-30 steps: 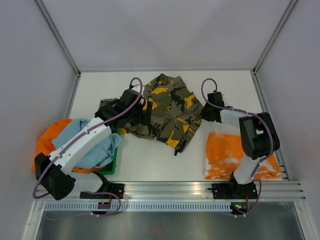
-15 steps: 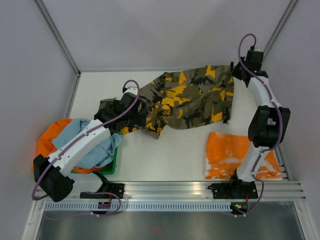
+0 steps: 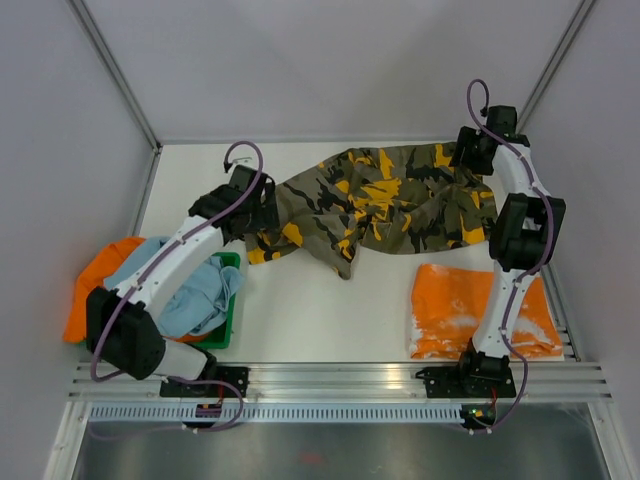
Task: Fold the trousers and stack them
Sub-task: Flatten the trousers out
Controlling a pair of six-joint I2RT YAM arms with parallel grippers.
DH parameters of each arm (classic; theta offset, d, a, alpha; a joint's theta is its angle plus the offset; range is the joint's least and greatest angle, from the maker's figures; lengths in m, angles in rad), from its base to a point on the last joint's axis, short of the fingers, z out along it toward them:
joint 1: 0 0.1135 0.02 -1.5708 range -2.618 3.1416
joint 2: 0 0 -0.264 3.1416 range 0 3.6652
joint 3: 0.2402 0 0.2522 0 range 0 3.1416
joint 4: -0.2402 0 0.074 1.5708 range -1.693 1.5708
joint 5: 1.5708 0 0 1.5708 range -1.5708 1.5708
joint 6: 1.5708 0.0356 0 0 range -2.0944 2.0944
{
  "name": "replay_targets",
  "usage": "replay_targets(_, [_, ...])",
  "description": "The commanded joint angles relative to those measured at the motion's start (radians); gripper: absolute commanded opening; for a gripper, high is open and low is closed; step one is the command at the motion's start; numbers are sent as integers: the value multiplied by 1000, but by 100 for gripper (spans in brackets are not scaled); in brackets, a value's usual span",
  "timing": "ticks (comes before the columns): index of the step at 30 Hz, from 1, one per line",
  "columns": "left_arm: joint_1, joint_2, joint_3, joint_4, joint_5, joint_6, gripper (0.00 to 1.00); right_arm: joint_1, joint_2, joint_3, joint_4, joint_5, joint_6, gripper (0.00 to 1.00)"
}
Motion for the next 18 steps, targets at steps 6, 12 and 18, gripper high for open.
replay_targets(6, [24,213,70,125,238,-72,94,2,-288,-185,81,-154,63,74])
replay_targets(12, [22,218,-16,338,482,-131,90,85,-457,-486,218,-243,123,74])
replay_targets(18, [87,357,30,133,146,-394,82,214,-479,-594,234,-241,119,73])
